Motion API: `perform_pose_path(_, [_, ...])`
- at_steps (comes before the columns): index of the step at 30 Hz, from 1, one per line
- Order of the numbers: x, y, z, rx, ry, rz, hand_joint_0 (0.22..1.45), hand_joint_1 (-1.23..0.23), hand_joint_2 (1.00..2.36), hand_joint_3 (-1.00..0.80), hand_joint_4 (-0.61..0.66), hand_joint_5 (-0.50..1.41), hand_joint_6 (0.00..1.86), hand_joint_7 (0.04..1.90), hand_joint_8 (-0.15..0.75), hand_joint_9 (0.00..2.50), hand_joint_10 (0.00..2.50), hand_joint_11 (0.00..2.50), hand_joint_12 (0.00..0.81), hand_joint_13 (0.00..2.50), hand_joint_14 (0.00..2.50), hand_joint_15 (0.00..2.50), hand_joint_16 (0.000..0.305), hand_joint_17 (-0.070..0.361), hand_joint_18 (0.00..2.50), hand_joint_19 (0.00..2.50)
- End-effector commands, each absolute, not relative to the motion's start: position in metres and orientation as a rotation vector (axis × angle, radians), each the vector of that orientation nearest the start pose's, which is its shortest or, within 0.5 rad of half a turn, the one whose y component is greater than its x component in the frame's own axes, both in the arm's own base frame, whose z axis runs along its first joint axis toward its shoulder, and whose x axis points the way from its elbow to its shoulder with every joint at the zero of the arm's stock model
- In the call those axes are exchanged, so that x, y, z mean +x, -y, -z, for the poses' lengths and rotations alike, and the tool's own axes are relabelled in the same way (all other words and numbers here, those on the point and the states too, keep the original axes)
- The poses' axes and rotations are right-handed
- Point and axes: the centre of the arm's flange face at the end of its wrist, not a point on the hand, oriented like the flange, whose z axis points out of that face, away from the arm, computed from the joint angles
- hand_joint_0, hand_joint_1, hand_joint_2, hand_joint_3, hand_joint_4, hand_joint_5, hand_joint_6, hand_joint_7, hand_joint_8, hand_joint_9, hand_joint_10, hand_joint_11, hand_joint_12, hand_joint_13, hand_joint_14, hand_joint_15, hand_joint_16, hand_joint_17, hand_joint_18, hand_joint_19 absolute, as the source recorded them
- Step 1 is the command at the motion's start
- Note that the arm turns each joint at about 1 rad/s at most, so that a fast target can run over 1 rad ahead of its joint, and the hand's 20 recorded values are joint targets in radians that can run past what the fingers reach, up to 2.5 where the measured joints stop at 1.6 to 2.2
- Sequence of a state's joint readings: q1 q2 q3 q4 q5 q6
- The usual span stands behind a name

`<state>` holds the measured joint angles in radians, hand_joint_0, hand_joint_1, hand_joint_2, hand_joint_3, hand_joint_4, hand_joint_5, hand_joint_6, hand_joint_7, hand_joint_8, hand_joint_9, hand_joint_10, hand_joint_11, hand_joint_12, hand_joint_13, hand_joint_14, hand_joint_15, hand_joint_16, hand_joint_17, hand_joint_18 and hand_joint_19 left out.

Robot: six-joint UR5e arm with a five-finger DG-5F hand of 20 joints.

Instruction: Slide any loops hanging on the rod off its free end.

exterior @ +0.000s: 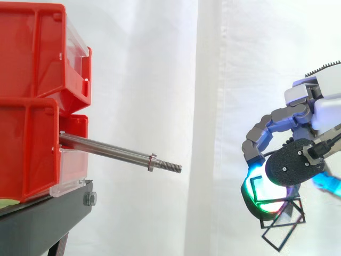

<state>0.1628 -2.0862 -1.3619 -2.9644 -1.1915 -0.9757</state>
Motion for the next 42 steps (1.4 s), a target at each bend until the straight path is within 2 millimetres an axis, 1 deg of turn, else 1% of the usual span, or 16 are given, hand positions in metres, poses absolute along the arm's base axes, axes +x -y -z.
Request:
perform_pose_path(1, [0.681, 0.06, -0.303, 0.633, -1.574, -0.247, 0.65, -0.61, 1.02, -0.27, 0.32, -0.21, 0.86, 1.05, 0.522, 1.85, 0.02, 0.81, 0.363, 1.14, 0.01, 0.21, 0.057, 0.127, 0.85, 0.31])
perform_pose_path(2, [0.681, 0.061, -0.303, 0.634, -1.573, -0.246, 0.65, -0.61, 1.02, -0.27, 0.32, -0.21, 0.86, 1.06, 0.513, 1.86, 0.02, 0.82, 0.361, 1.16, 0.01, 0.22, 0.056, 0.127, 0.85, 0.31])
perform_pose_path(3, [0.681, 0.061, -0.303, 0.634, -1.573, -0.246, 0.65, -0.61, 1.02, -0.27, 0.3, -0.22, 0.86, 1.04, 0.502, 1.81, 0.02, 0.77, 0.361, 1.16, 0.01, 0.22, 0.057, 0.127, 0.85, 0.31])
perform_pose_path(4, [0.681, 0.06, -0.303, 0.633, -1.574, -0.247, 0.65, -0.61, 1.02, -0.27, 0.29, -0.22, 0.87, 1.04, 0.489, 1.68, 0.02, 0.68, 0.362, 1.13, 0.01, 0.22, 0.057, 0.127, 0.86, 0.31])
perform_pose_path(5, [0.681, 0.061, -0.303, 0.633, -1.574, -0.245, 0.65, -0.61, 1.02, -0.27, 0.27, -0.22, 0.87, 1.02, 0.486, 1.39, 0.02, 0.5, 0.372, 1.05, 0.01, 0.2, 0.057, 0.129, 0.84, 0.33])
perform_pose_path(6, [0.681, 0.061, -0.303, 0.633, -1.574, -0.245, 0.66, -0.6, 1.02, -0.26, 0.26, -0.22, 0.88, 1.0, 0.478, 1.21, 0.01, 0.39, 0.37, 0.99, 0.01, 0.18, 0.057, 0.128, 0.82, 0.32])
perform_pose_path(7, [0.681, 0.061, -0.303, 0.633, -1.572, -0.245, 0.66, -0.6, 1.02, -0.26, 0.26, -0.22, 0.88, 0.99, 0.468, 1.12, 0.01, 0.34, 0.369, 0.95, 0.01, 0.17, 0.057, 0.128, 0.82, 0.32])
perform_pose_path(8, [0.681, 0.061, -0.303, 0.633, -1.572, -0.245, 0.66, -0.61, 1.02, -0.26, 0.26, -0.22, 0.88, 0.99, 0.467, 0.96, 0.01, 0.25, 0.375, 0.87, 0.01, 0.15, 0.057, 0.128, 0.79, 0.33])
perform_pose_path(11, [0.682, 0.06, -0.303, 0.63, -1.569, -0.247, 0.66, -0.61, 1.02, -0.25, 0.26, -0.22, 0.88, 0.97, 0.443, 0.85, 0.01, 0.21, 0.375, 0.85, 0.0, 0.15, 0.057, 0.127, 0.79, 0.34])
perform_pose_path(18, [0.685, 0.062, -0.304, 0.634, -1.544, -0.253, 0.66, -0.61, 1.02, -0.25, 0.27, -0.22, 0.88, 0.99, 0.435, 0.84, 0.01, 0.24, 0.377, 0.82, 0.0, 0.16, 0.056, 0.127, 0.78, 0.34])
perform_pose_path(24, [0.685, 0.058, -0.303, 0.66, -1.541, -0.279, 0.66, -0.61, 1.02, -0.24, 0.27, -0.22, 0.88, 0.98, 0.432, 0.85, 0.01, 0.25, 0.378, 0.82, 0.01, 0.16, 0.056, 0.127, 0.78, 0.34])
perform_pose_path(28, [0.684, 0.057, -0.302, 0.717, -1.52, -0.334, 0.66, -0.61, 1.02, -0.24, 0.26, -0.22, 0.88, 0.98, 0.43, 0.85, 0.01, 0.25, 0.378, 0.82, 0.01, 0.16, 0.056, 0.126, 0.78, 0.35])
perform_pose_path(33, [0.684, 0.05, -0.303, 0.856, -1.463, -0.465, 0.65, -0.61, 1.02, -0.22, 0.26, -0.22, 0.88, 1.0, 0.432, 0.86, 0.01, 0.27, 0.378, 0.81, 0.01, 0.16, 0.056, 0.126, 0.77, 0.35])
perform_pose_path(42, [0.684, 0.049, -0.302, 0.84, -1.475, -0.454, 0.65, -0.61, 1.02, -0.22, 0.26, -0.21, 0.88, 1.01, 0.428, 0.87, 0.01, 0.29, 0.379, 0.81, 0.01, 0.17, 0.056, 0.126, 0.77, 0.36])
